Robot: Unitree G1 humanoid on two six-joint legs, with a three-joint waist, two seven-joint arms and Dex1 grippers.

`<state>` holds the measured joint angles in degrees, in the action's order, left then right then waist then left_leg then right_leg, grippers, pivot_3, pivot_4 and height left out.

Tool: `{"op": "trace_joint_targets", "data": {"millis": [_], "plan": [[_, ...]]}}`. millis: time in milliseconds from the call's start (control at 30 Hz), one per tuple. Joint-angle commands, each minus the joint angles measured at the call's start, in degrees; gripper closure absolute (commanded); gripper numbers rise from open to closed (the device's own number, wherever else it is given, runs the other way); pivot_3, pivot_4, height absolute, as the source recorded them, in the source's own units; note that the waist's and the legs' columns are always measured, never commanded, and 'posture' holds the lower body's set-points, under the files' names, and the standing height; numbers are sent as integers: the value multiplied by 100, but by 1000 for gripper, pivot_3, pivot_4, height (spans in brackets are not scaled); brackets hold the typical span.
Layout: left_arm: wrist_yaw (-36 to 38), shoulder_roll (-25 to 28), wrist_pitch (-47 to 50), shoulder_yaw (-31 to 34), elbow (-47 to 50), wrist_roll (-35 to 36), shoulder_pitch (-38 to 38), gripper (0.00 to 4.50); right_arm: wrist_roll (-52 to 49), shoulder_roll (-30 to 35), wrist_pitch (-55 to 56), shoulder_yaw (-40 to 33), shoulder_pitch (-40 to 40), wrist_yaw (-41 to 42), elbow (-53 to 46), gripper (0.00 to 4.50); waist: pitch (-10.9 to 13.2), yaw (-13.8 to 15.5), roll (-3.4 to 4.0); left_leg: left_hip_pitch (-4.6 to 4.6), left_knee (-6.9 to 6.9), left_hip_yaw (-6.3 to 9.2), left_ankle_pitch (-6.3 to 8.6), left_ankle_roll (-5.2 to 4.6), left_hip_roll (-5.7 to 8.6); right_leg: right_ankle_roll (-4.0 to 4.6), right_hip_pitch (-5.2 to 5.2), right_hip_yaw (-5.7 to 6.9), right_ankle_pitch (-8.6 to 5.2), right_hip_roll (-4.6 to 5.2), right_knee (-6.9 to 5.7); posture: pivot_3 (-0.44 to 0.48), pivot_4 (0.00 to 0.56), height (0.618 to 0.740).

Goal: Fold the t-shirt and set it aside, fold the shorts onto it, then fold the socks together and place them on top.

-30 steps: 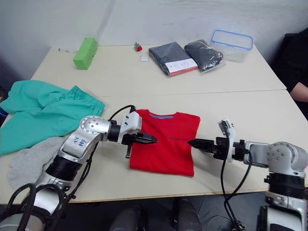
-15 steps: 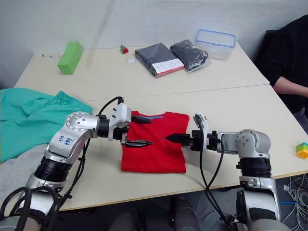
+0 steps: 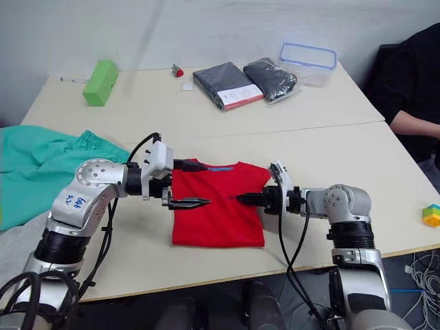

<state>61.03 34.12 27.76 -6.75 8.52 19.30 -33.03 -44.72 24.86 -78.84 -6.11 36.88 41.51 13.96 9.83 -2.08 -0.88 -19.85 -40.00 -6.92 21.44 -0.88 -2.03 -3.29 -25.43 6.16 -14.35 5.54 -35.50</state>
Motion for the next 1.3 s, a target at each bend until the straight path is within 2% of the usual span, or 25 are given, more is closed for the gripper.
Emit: {"op": "trace_joint_targets", "data": {"millis": [33, 167, 267, 367, 500, 633, 767, 967, 1100, 1300], "plan": [[-9, -65, -17, 28, 200, 157, -47, 0, 205, 508, 126, 48, -306, 121, -133, 4446, 1, 53, 2, 0, 0, 0, 0, -1, 2, 0, 0, 0, 0, 3, -1, 0, 150, 740], [-1, -139, -31, -30, 165, 172, -108, 0, 200, 1554, 235, -55, -517, 622, -388, 4446, 14, 270, 24, -29, -6, 19, -3, -18, 26, -11, -7, 14, 6, 21, 12, 0, 150, 740], [19, -188, -90, -98, 165, 147, -87, 0, 419, 2623, 675, -35, -750, 1260, -261, 4446, 27, 350, 45, -50, -7, 18, -6, -48, 44, -46, -10, 17, 27, 22, 50, 0, 150, 740], [6, -254, -152, -153, 156, 124, -76, 0, 933, 3772, 1553, 106, -1063, 2066, 277, 4446, 34, 359, 57, -59, -6, 13, -3, -71, 58, -68, -9, 14, 39, 17, 73, 0, 150, 740], [-29, -340, -231, -165, 91, 111, -74, 0, 1966, 4705, 3123, 328, -1040, 2596, 1881, 4446, 37, 318, 53, -55, -5, -5, 1, -79, 57, -81, -6, 13, 47, 7, 91, 0, 150, 740], [-28, -378, -285, -173, 35, 91, -78, 0, 2749, 4868, 4474, 482, -548, 2639, 3216, 4446, 39, 262, 58, -39, -6, -27, -1, -77, 53, -81, -6, 9, 47, 3, 100, 0, 150, 740], [-32, -407, -365, -213, -21, 56, -75, 0, 3511, 4771, 5773, 617, 84, 2024, 4302, 4446, 41, 179, 83, -33, -2, -34, -5, -68, 51, -79, -8, -4, 48, 2, 95, 0, 150, 740], [-49, -434, -409, -245, -50, 32, -106, 0, 4169, 4449, 6628, 685, 582, 1355, 5178, 4446, 42, 183, 85, -34, -3, -30, -6, -53, 40, -72, -8, -19, 44, 2, 94, 0, 150, 740], [-74, -436, -403, -239, -54, 31, -132, 0, 4182, 4317, 6463, 509, 648, 1333, 5429, 3424, 46, 194, 95, -34, -4, -30, -7, -53, 40, -72, -8, -21, 44, 2, 90, 0, 150, 740], [-55, -359, -409, -220, -23, 20, -88, 0, 4192, 4437, 6447, 333, 546, 1469, 5380, 1301, 48, 194, 102, -36, -6, -27, -7, -54, 42, -72, -7, -19, 44, 2, 89, 0, 150, 740]]}}
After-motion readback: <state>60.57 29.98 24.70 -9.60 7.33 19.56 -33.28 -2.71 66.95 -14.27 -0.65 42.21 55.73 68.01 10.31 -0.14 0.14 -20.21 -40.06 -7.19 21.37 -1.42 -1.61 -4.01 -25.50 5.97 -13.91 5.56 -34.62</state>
